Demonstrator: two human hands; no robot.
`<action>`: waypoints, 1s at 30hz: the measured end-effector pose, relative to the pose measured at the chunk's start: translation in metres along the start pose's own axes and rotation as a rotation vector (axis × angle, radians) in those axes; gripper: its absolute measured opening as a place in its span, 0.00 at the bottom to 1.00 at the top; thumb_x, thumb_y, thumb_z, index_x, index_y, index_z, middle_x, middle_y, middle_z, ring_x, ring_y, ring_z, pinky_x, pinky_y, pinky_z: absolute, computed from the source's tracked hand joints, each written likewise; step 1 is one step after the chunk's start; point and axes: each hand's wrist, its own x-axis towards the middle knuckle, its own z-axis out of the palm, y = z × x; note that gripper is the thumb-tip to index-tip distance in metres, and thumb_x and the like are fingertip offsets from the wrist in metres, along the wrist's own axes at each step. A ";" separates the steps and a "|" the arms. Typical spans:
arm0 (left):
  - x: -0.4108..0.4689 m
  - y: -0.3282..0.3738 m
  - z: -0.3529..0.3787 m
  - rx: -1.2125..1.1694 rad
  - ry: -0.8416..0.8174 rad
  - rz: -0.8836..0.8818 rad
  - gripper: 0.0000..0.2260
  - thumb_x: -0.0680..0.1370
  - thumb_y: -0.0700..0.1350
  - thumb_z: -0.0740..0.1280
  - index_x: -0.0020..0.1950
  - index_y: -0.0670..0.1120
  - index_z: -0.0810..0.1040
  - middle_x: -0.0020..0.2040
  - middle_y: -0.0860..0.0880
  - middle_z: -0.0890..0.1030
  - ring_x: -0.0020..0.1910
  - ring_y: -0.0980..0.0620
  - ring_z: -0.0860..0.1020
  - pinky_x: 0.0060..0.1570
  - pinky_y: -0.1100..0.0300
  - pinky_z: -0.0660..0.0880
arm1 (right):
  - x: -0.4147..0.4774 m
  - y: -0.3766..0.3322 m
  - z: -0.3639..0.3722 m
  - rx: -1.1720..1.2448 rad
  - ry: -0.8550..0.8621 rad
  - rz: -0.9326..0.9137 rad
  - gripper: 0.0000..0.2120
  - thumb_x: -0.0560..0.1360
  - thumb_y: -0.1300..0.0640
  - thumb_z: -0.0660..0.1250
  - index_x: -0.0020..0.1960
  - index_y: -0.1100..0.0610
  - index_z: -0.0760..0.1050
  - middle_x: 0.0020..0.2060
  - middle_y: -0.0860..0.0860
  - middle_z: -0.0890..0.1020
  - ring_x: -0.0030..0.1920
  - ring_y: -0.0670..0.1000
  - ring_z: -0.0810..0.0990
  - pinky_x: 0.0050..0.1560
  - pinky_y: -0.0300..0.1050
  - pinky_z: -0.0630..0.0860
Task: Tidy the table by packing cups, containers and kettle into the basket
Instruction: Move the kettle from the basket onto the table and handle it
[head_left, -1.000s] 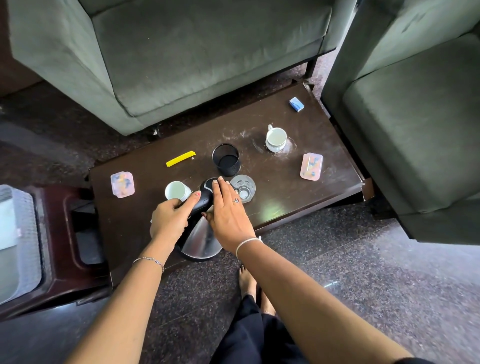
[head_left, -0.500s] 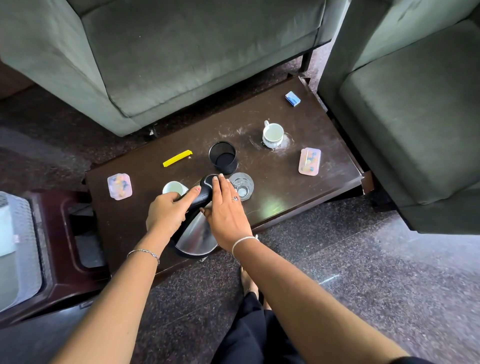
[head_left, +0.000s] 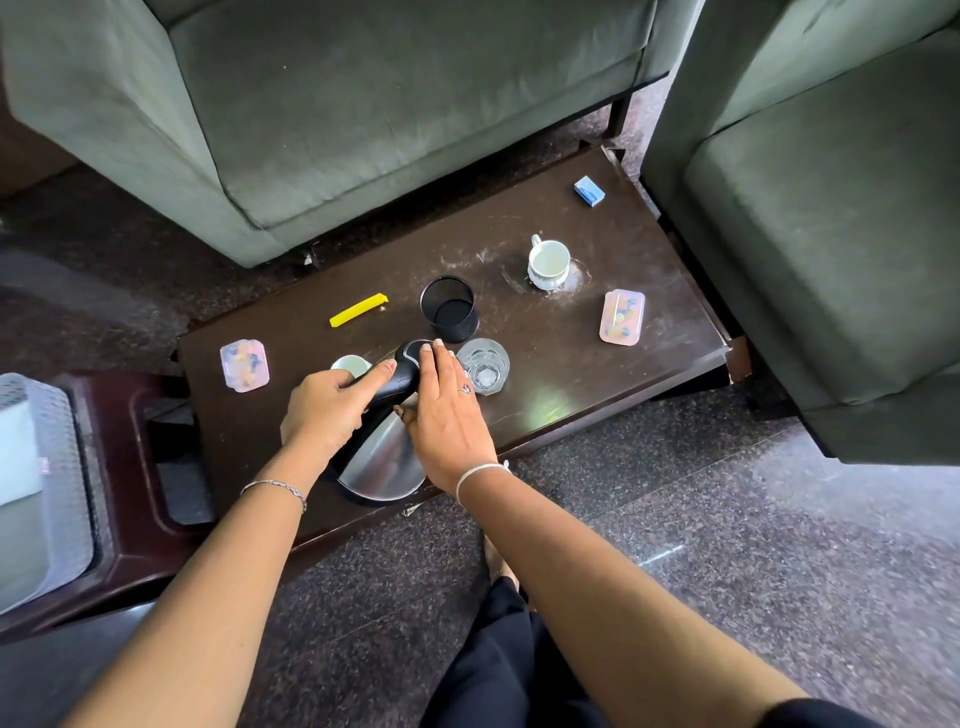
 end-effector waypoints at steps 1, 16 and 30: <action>0.000 0.001 -0.001 0.001 0.001 0.004 0.28 0.61 0.78 0.63 0.31 0.53 0.77 0.19 0.52 0.74 0.24 0.48 0.75 0.34 0.56 0.72 | 0.000 -0.001 0.000 -0.001 0.002 0.000 0.33 0.82 0.50 0.56 0.78 0.63 0.44 0.78 0.60 0.49 0.78 0.58 0.48 0.77 0.50 0.47; 0.004 0.006 -0.013 0.012 -0.007 0.003 0.29 0.59 0.79 0.63 0.27 0.52 0.74 0.17 0.52 0.72 0.21 0.50 0.71 0.31 0.59 0.69 | 0.002 -0.008 -0.005 -0.015 0.008 -0.009 0.33 0.81 0.51 0.56 0.78 0.64 0.44 0.78 0.61 0.49 0.78 0.59 0.49 0.77 0.51 0.49; 0.001 0.008 -0.022 0.041 -0.007 0.030 0.27 0.60 0.78 0.63 0.25 0.54 0.75 0.17 0.52 0.72 0.22 0.49 0.73 0.32 0.58 0.69 | 0.000 -0.013 -0.005 -0.044 0.022 -0.020 0.34 0.82 0.49 0.56 0.78 0.64 0.45 0.78 0.61 0.50 0.77 0.59 0.50 0.77 0.50 0.50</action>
